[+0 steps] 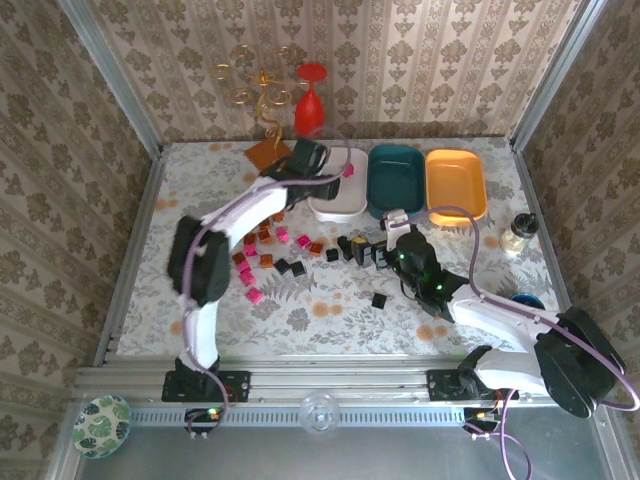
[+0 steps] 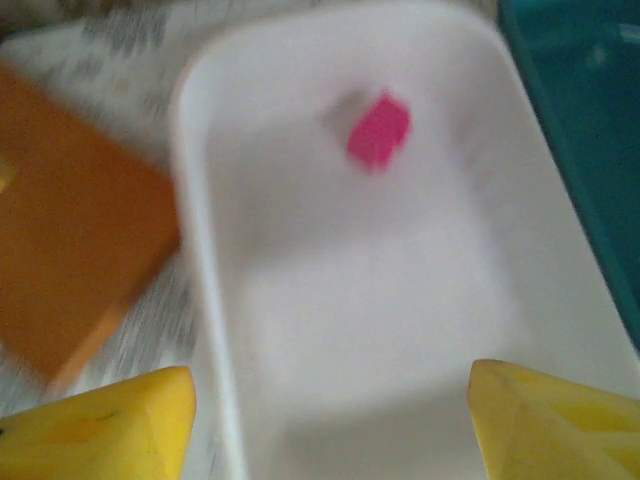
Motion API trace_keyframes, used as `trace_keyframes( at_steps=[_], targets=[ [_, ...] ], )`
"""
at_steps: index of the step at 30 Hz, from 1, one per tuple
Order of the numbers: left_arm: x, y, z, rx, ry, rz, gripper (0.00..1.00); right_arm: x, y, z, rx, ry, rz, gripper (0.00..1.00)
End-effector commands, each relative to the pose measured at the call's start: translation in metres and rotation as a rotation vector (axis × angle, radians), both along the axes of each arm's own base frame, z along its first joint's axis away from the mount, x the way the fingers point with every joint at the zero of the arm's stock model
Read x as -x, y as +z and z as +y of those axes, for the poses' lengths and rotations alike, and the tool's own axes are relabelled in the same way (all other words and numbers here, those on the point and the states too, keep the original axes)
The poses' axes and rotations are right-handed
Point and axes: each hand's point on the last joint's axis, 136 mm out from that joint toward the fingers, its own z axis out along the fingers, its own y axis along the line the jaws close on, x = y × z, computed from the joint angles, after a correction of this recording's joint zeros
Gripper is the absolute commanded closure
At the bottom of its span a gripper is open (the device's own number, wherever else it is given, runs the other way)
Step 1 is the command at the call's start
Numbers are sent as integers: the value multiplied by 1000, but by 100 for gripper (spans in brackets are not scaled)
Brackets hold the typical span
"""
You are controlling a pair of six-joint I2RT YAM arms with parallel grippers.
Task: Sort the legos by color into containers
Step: Place the lego in the container, then pick up the lego from the bottom-left of the table.
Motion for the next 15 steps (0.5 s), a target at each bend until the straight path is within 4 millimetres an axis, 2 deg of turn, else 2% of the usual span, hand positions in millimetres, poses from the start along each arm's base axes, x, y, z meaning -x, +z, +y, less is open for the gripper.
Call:
trace_keyframes(
  at_steps=[1, 5, 8, 10, 13, 15],
  targets=[
    [45, 24, 41, 64, 60, -84, 25, 3, -1, -2, -18, -3, 13, 0],
    [122, -9, 104, 49, 167, 3, 25, 17, 0, 35, -39, 216, 28, 1],
    [174, -42, 137, 37, 216, 100, 24, 28, -1, 57, -50, 338, 32, 1],
    [204, -65, 155, 25, 240, 167, 23, 30, -6, 63, -41, 360, 44, 1],
    [232, -93, 171, 29, 259, 232, 17, 28, -11, 66, -34, 362, 62, 1],
    [240, -103, 175, 34, 253, 264, 17, 27, -14, 68, -35, 363, 70, 1]
  ],
)
